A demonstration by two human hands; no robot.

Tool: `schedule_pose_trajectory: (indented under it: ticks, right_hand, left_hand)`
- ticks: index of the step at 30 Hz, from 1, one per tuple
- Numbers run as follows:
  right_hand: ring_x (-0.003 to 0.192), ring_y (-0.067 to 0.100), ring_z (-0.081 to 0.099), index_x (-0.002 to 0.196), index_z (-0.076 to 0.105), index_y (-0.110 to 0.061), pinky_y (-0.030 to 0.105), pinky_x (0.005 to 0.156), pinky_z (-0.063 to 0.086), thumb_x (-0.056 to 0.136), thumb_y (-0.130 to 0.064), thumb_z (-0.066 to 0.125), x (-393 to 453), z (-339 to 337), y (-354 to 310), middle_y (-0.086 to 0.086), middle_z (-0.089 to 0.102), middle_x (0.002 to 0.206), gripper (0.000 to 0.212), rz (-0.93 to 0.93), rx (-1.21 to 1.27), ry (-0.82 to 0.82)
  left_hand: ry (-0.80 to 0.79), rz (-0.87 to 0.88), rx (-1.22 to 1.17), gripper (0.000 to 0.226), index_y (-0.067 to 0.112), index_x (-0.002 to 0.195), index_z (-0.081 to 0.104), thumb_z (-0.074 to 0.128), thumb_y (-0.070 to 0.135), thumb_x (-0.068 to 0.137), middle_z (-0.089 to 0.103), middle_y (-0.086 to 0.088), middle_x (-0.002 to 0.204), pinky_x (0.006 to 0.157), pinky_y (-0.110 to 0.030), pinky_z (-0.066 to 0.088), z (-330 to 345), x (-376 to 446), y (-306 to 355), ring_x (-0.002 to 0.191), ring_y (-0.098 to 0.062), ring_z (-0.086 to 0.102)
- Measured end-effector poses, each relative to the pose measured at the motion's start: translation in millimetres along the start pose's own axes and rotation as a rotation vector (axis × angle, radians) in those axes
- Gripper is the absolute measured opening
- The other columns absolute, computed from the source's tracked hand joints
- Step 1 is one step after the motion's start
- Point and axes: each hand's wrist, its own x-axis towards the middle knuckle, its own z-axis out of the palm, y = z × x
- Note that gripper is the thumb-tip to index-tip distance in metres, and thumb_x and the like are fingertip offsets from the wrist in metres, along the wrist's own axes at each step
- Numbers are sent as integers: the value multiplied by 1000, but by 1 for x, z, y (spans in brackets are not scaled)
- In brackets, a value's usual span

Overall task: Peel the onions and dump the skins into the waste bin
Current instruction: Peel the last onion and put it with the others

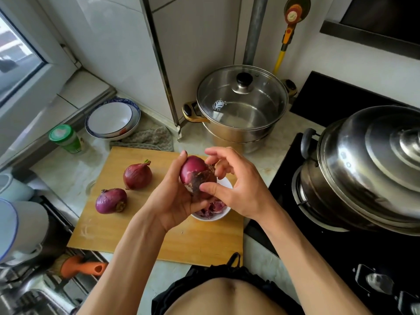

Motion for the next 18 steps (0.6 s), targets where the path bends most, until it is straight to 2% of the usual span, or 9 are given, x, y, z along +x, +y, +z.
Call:
schedule_pose_trajectory:
  ticks: [3,9,14,18]
  right_hand:
    - [85,14,58,126,60,-16,17,83,47,79,-17,82,-3,0,1,-6,60,103,52,-17,-8,-5]
    - [88,-4,54,116,65,-8,10,81,43,80,-14,81,-6,-3,5,-15,53,100,40,-53,-66,-20]
    - [84,-3,52,111,65,-11,10,79,43,79,-16,80,-9,3,16,-16,52,99,36,-72,-91,-31]
    - [82,1,53,109,65,-11,19,79,48,79,-14,80,-5,13,26,-15,54,96,33,-51,-90,-39]
  left_hand:
    - [0,-10,7,65,7,106,70,49,67,92,70,-10,83,47,-27,59,1,1,-2,57,-17,67]
    - [12,-22,22,66,6,111,69,53,67,90,69,-11,88,48,-27,59,3,5,-7,58,-16,67]
    - [53,-45,16,67,6,111,71,53,68,93,70,-12,91,49,-27,59,0,8,-14,62,-16,68]
    - [114,-47,14,65,8,108,72,55,68,92,72,-11,91,52,-28,61,-7,10,-16,66,-16,69]
